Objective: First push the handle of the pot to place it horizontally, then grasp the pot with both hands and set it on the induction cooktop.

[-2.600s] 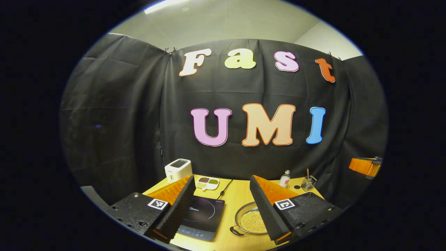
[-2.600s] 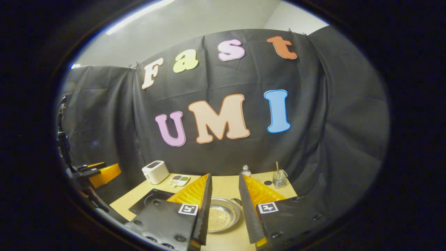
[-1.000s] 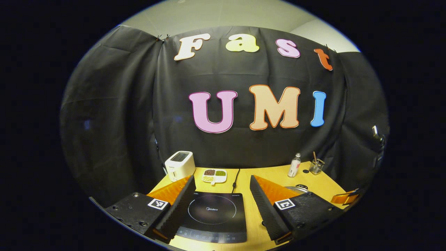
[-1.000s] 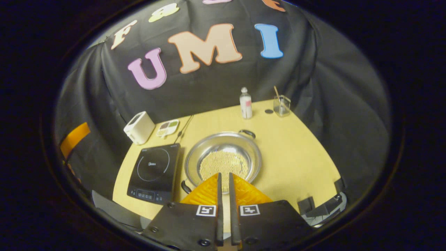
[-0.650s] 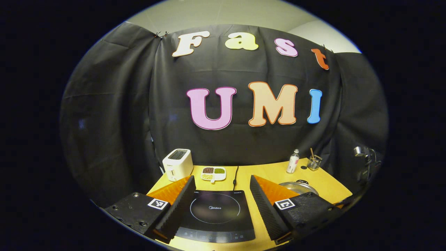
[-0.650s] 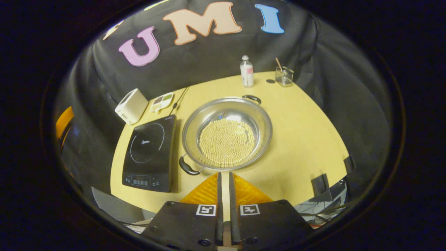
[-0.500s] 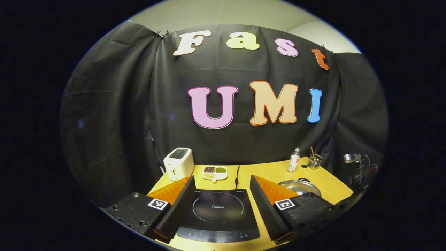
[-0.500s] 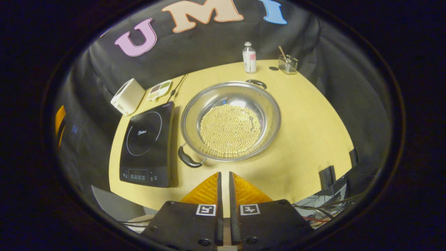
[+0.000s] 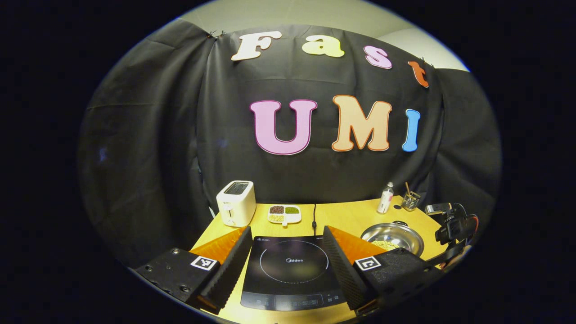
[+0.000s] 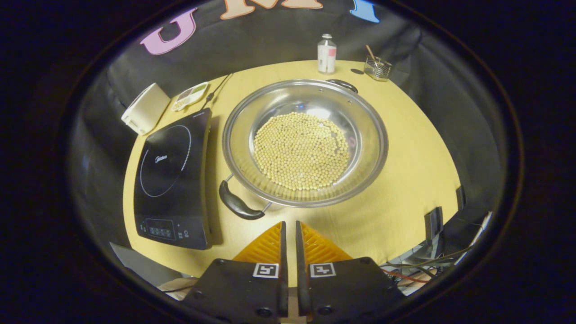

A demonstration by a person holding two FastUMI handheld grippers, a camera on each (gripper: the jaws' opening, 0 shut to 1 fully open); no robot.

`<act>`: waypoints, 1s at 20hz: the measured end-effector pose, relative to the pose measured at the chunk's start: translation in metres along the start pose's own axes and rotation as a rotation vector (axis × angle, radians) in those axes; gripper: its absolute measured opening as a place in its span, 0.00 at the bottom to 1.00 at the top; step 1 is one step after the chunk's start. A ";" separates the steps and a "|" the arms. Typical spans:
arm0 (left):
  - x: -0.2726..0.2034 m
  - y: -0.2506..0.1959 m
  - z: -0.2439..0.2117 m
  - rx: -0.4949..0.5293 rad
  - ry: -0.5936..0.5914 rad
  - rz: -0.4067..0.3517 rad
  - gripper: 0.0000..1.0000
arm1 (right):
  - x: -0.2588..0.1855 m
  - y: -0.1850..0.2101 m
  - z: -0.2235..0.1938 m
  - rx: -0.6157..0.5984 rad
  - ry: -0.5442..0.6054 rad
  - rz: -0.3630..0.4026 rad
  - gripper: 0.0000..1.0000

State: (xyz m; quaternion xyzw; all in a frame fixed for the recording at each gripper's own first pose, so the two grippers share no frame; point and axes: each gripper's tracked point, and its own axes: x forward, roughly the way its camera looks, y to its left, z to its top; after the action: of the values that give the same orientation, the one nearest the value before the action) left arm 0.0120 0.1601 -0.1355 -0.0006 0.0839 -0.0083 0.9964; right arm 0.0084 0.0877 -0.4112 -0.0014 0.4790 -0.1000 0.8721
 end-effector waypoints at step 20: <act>0.031 0.019 -0.020 -0.015 0.050 -0.055 0.96 | 0.037 0.080 0.031 0.089 -0.016 0.049 0.08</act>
State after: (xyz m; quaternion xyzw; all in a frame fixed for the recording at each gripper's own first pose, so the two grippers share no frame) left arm 0.0397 0.1784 -0.1602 -0.0101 0.1089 -0.0353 0.9934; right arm 0.0672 0.1566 -0.4333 0.0484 0.4668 -0.0996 0.8774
